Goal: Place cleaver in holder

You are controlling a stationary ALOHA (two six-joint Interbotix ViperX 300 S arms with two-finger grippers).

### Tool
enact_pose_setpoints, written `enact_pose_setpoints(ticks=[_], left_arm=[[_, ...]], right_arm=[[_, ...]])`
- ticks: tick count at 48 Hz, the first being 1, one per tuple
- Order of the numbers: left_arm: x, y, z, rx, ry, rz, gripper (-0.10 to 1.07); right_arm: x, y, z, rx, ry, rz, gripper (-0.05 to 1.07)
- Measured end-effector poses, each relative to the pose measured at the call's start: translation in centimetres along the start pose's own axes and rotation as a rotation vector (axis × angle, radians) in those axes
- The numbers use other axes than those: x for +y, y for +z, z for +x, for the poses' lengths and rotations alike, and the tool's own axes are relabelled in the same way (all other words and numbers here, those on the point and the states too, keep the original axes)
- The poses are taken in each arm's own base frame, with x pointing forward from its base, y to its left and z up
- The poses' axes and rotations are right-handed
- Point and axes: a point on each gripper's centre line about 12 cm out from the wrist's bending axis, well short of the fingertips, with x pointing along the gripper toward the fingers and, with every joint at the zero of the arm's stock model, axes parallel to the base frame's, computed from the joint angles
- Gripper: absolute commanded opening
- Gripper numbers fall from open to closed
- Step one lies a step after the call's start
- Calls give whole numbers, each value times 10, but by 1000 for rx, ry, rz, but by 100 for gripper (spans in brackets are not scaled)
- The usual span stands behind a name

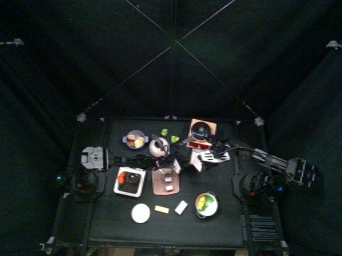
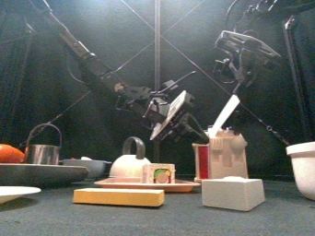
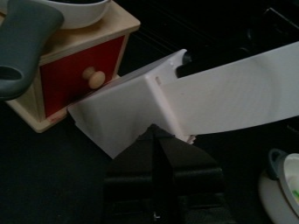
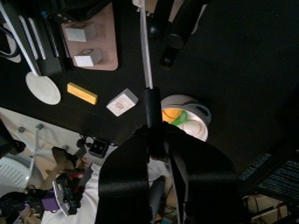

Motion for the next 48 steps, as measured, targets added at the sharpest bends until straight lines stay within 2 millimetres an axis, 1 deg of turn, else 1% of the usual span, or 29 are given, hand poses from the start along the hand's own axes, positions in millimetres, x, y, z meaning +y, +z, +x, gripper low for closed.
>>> enact_pose_setpoints(ticks=[16,24,32,40,45,48], left_arm=[[-8,5,7,67,-6,-9,37],[-16,6,12,83,-20,-8,37],[-22,5,13,85,-28,-17,37],[-31,6,13,78,-42,-21,37],[-40,4,14,80,-59,-17,37],[-42,3,14,81,-63,-16,37]], right_arm=[[-1,-2,-2,0,15,1,32],[-4,-4,-3,-3,19,8,32],[-7,-6,-2,-7,26,9,32],[-7,-7,-4,-21,59,12,32],[-7,-5,-1,-24,67,26,32],[-7,-5,-2,-29,75,28,32]])
